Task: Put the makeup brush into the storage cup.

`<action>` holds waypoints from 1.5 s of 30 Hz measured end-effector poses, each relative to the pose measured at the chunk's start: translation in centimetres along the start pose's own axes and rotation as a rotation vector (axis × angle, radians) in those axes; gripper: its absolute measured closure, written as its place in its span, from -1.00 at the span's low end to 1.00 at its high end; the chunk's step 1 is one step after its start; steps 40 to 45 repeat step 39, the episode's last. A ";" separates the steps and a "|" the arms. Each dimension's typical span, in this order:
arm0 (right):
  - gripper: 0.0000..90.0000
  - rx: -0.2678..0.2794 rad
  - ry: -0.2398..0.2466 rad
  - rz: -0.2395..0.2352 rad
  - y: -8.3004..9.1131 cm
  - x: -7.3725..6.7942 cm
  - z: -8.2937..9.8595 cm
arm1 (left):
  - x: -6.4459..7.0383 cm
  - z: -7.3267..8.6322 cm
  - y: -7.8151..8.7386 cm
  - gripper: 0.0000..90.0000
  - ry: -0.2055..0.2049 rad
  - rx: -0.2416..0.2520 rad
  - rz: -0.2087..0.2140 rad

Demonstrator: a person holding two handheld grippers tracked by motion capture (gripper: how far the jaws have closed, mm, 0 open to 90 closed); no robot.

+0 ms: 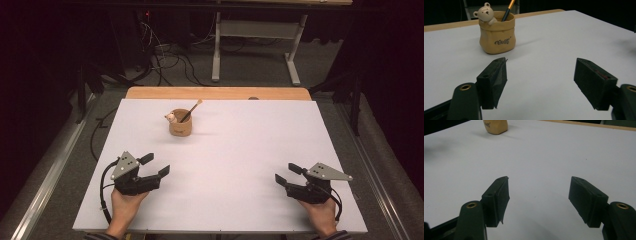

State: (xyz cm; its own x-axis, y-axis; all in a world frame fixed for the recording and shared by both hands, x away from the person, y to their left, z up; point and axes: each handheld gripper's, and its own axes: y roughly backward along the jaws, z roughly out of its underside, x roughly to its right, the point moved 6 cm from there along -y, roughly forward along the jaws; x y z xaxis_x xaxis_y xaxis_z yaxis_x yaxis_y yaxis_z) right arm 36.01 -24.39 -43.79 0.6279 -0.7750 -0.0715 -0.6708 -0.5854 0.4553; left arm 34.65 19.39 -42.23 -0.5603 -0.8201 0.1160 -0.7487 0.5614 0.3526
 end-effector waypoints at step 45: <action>-0.32 0.020 -0.029 0.005 0.6 0.8 0.1 | -0.6 0.8 -0.4 -0.41 0.036 -0.026 -0.003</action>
